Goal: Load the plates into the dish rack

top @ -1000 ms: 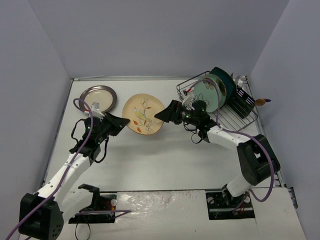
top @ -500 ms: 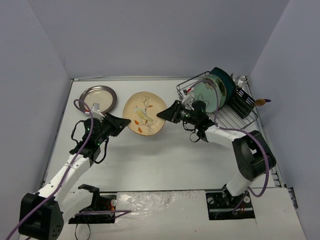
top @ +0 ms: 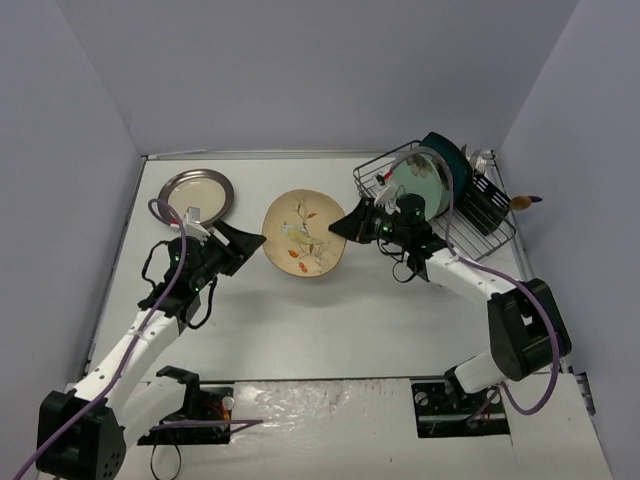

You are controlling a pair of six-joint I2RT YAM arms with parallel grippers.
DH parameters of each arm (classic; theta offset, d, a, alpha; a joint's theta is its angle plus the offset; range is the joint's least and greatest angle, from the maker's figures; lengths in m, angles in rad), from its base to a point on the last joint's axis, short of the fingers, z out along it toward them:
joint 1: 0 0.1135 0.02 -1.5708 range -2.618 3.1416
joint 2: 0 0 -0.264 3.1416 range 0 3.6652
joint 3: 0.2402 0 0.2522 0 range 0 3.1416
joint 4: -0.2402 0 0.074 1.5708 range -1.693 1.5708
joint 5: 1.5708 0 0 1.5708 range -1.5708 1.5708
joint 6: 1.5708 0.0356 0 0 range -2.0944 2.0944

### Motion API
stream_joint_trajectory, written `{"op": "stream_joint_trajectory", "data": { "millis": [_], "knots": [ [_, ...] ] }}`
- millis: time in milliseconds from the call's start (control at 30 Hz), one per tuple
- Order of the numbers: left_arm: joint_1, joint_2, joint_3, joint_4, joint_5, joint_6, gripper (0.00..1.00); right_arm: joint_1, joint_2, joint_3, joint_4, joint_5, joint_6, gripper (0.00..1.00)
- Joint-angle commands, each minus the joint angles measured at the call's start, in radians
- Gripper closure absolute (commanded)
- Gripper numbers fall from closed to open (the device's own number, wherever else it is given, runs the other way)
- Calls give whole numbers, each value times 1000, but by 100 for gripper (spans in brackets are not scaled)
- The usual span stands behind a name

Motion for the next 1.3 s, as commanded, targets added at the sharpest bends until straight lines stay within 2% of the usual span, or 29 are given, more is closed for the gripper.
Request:
{"op": "stream_joint_trajectory", "data": {
  "millis": [0, 133, 167, 300, 433, 567, 633, 833, 900, 1267],
  "knots": [
    [2, -43, 126, -103, -63, 97, 29, -72, -155, 147, -95, 58, -220, 100],
    [2, -58, 198, -293, -158, 220, 9, -120, -221, 223, -274, 150, -372, 100],
    [3, -59, 237, -396, -197, 274, 4, -142, -243, 251, -316, 188, -430, 100],
    [5, -32, 392, -662, -316, 454, 3, -177, -283, 343, -413, 362, -651, 100],
    [17, 30, 503, -810, -436, 611, 3, -211, -279, 393, -413, 489, -832, 100],
    [66, 64, 549, -864, -407, 693, 3, -238, -244, 412, -377, 527, -924, 100],
    [120, 76, 545, -868, -347, 732, 3, -245, -221, 409, -339, 542, -987, 100],
    [240, 44, 423, -801, -313, 755, 3, -312, -128, 415, -279, 486, -1049, 100],
    [295, 38, 402, -789, -259, 751, 3, -322, -110, 421, -266, 477, -1053, 100],
    [303, 40, 397, -807, -295, 751, 3, -341, -96, 420, -152, 486, -1061, 100]
  ]
}}
